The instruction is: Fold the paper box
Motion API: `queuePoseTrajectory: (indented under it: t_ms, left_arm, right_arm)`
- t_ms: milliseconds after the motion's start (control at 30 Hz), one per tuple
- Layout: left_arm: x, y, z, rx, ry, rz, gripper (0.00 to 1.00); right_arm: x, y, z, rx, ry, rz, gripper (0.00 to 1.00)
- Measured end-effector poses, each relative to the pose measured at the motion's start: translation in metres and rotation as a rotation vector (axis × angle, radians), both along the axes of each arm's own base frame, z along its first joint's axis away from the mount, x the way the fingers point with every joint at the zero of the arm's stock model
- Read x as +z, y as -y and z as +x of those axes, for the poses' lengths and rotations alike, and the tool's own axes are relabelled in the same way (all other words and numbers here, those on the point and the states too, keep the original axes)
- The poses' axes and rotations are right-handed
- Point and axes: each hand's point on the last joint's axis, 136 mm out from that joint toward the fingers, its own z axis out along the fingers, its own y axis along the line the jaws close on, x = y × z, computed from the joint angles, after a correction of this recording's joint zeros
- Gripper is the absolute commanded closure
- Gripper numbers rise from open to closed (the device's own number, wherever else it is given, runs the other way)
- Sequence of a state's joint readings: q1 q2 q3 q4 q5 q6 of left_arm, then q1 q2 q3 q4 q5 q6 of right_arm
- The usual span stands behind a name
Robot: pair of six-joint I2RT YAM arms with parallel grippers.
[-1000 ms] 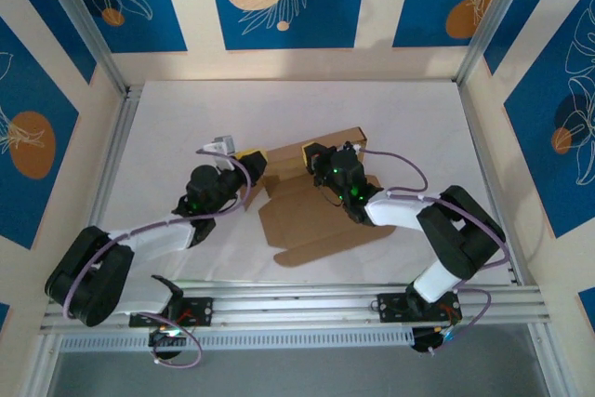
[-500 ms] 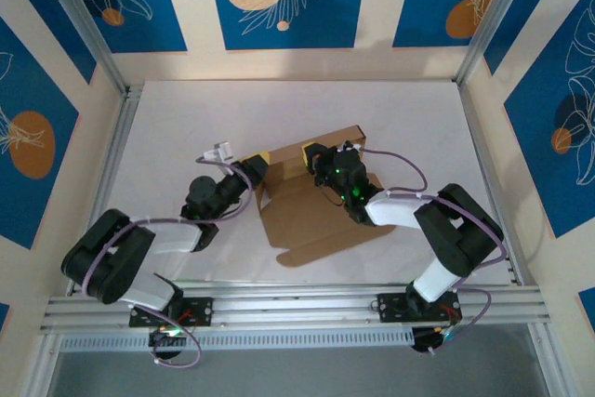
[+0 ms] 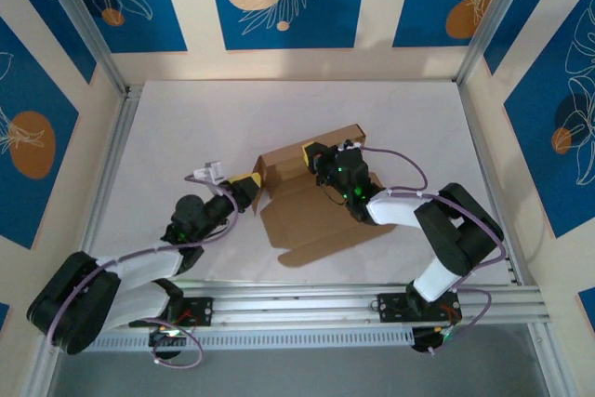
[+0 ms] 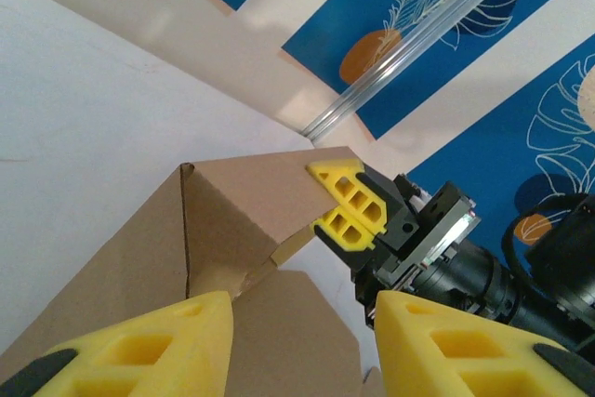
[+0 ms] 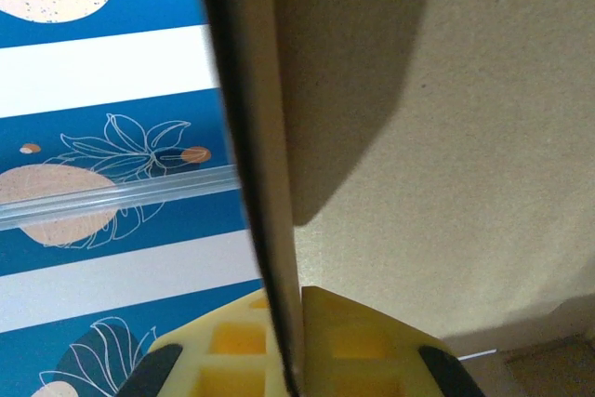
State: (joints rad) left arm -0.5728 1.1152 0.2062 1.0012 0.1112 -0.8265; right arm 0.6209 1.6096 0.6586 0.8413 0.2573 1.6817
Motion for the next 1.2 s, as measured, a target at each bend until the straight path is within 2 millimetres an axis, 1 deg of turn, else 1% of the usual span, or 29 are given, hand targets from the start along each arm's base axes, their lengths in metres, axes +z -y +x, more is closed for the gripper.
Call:
queuePoseTrajectory:
  t_ms: [100,200,267,433,533,567,600,633,700,833,933,1033,1133,1167,1200]
  left_arm:
    - [-0.001,-0.003,-0.003,0.005,0.0,0.028,0.58]
    - [-0.004,-0.012,-0.005,0.046,-0.01,0.066,0.6]
    - [-0.004,-0.025,-0.006,0.102,-0.012,0.104,0.62]
    - [-0.004,-0.071,-0.007,0.305,-0.016,0.213,0.64]
    - [-0.014,-0.096,-0.008,0.41,-0.052,0.278,0.64]
    - [-0.018,-0.101,-0.008,0.432,-0.063,0.3,0.62]
    - [-0.024,-0.105,-0.008,0.449,-0.076,0.33,0.58]
    - [-0.031,-0.107,-0.007,0.45,-0.085,0.376,0.53]
    - [-0.045,-0.103,-0.006,0.413,-0.097,0.454,0.47]
    - [-0.074,-0.085,-0.006,0.281,-0.128,0.597,0.41]
    - [-0.089,-0.083,-0.004,0.256,-0.145,0.655,0.4]
    - [-0.098,-0.079,0.001,0.238,-0.151,0.698,0.41]
    - [-0.1,-0.068,0.012,0.203,-0.145,0.724,0.47]
    - [-0.098,-0.063,0.017,0.192,-0.138,0.733,0.52]
    - [-0.094,-0.059,0.023,0.188,-0.131,0.734,0.6]
  right_arm:
    - [-0.001,0.0,0.001,0.006,0.005,-0.001,1.0]
    - [-0.001,-0.001,0.001,0.017,0.009,-0.002,1.0]
    - [0.0,-0.001,0.002,0.022,0.013,-0.007,1.0]
    - [0.0,-0.002,0.001,0.043,0.019,-0.015,1.0]
    - [0.0,-0.002,0.0,0.051,0.021,-0.018,1.0]
    - [0.0,-0.002,0.0,0.053,0.023,-0.02,1.0]
    - [0.0,-0.002,0.001,0.055,0.024,-0.021,1.0]
    - [0.0,-0.002,0.001,0.058,0.025,-0.024,1.0]
    - [0.001,-0.002,0.002,0.063,0.029,-0.03,1.0]
    - [0.0,-0.001,0.004,0.073,0.035,-0.039,1.0]
    - [0.0,-0.001,0.005,0.082,0.039,-0.038,1.0]
    - [0.0,-0.001,0.005,0.091,0.042,-0.038,1.0]
    - [0.0,-0.003,0.007,0.098,0.046,-0.038,1.0]
    - [0.0,-0.004,0.007,0.102,0.047,-0.037,1.0]
    - [-0.001,-0.005,0.008,0.106,0.049,-0.035,1.0]
